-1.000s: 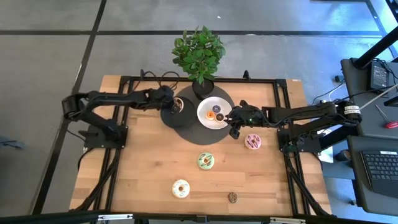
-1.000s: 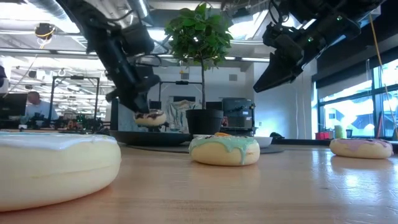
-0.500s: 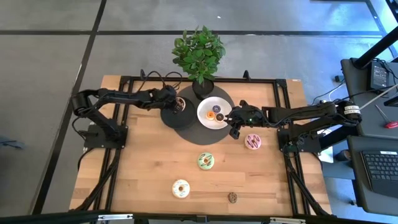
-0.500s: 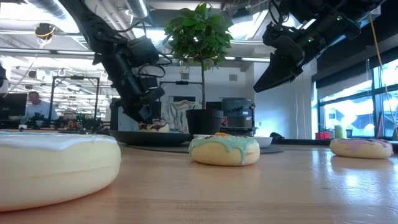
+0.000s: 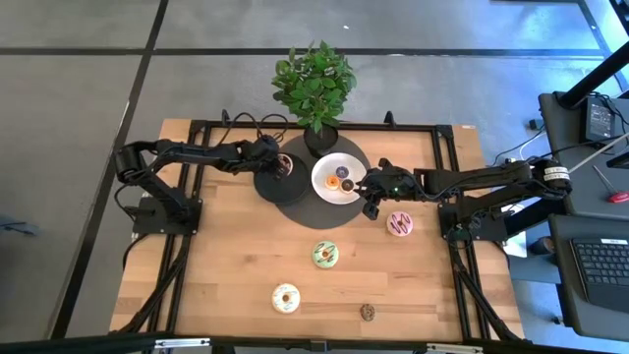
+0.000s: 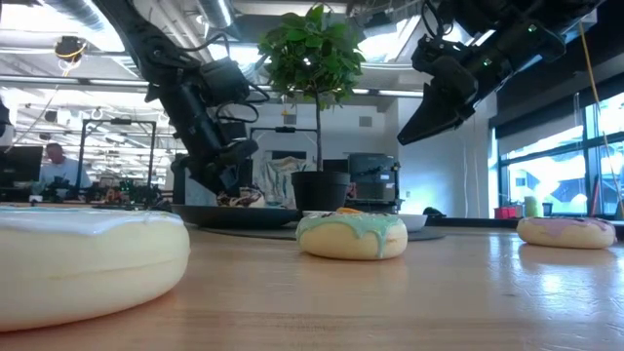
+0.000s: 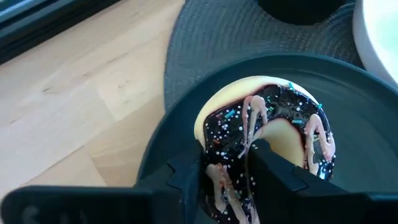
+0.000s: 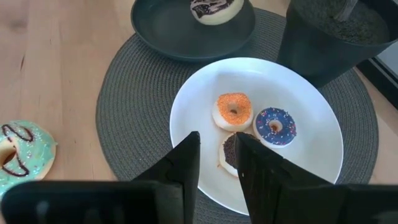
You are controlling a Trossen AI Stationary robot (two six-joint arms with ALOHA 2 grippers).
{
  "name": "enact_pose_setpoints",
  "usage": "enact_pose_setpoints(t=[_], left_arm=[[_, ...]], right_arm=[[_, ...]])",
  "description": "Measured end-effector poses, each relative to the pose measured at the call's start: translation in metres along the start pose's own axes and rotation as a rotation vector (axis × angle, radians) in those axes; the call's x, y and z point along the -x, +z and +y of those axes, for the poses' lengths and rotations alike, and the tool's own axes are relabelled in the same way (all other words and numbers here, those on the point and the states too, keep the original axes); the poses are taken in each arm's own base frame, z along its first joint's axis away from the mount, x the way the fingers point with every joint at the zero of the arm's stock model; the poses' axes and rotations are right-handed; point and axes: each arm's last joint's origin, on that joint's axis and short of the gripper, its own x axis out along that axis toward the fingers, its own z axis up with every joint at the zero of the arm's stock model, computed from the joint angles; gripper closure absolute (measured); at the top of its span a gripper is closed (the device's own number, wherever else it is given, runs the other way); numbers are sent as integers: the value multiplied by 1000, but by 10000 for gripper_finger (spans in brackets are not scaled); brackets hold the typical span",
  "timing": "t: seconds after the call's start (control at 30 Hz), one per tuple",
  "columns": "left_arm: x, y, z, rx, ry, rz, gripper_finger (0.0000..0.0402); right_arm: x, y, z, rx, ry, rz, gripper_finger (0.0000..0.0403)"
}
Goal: Pick & Place donuts
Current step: Put the big black donut on the green plate, then put the big white donut on the green plate
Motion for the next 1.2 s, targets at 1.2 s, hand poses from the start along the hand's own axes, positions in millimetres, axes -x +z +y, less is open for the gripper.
enact_pose_setpoints(t=[1.2], left_arm=[[102, -26, -64, -378, -552, -56, 217]], right_arm=[[0, 0, 0, 1, -1, 4, 298]])
